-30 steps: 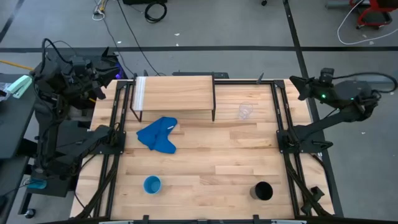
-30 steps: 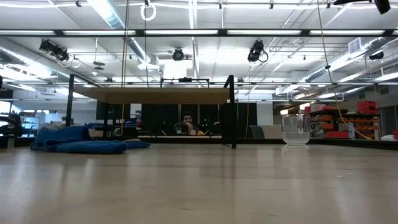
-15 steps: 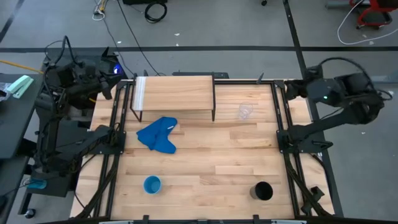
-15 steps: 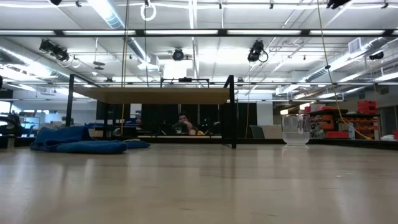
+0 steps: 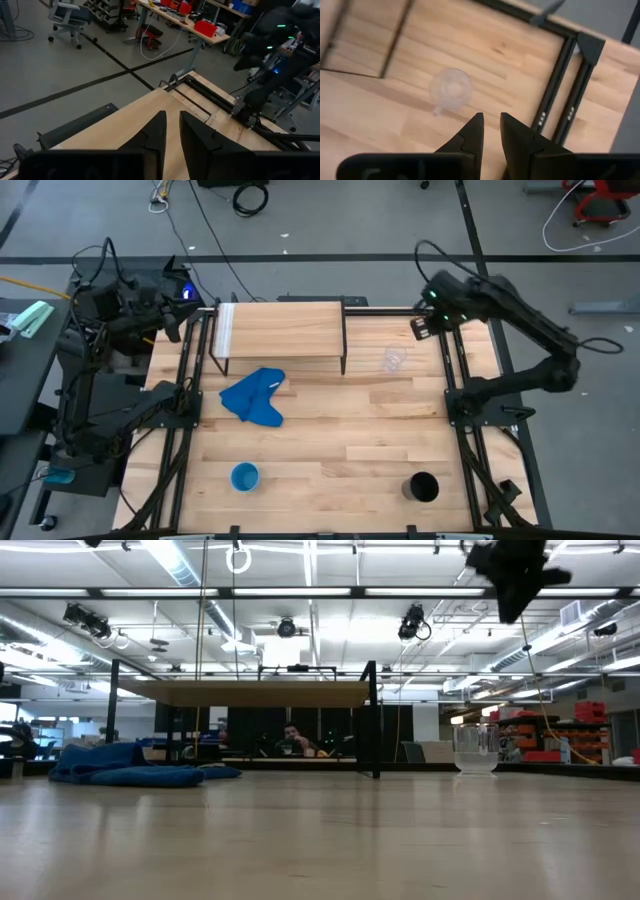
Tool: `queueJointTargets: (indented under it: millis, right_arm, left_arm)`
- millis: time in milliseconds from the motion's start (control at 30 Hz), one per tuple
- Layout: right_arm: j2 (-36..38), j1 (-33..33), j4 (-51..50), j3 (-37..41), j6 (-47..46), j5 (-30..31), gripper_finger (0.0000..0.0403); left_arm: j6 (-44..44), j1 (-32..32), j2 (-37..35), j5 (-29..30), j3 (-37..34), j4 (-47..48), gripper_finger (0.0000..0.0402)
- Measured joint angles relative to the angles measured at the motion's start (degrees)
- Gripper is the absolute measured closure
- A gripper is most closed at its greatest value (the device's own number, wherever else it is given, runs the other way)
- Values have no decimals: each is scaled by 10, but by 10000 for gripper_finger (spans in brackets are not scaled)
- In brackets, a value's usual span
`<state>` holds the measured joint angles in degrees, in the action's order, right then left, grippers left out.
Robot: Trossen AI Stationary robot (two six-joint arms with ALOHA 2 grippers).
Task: Stack small to large cups/mugs on shelf
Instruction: Move the transparent mug to the middle of the table
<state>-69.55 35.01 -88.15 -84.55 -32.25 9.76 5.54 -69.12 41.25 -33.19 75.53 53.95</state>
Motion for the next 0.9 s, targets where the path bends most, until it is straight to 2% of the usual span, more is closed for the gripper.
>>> queueJointTargets:
  millis: [133,367,633,900]
  right_arm:
    - [-56,42,-2,0,56,-29,332]
    - [-115,34,23,32,97,-61,332]
    - [-103,35,155,175,111,-94,332]
    - [-99,43,230,231,97,-98,332]
  left_arm:
    - [-3,0,0,0,0,1,338]
    - [-14,0,0,1,0,8,333]
    - [-14,0,4,12,0,10,314]
    - [-14,0,31,17,0,13,302]
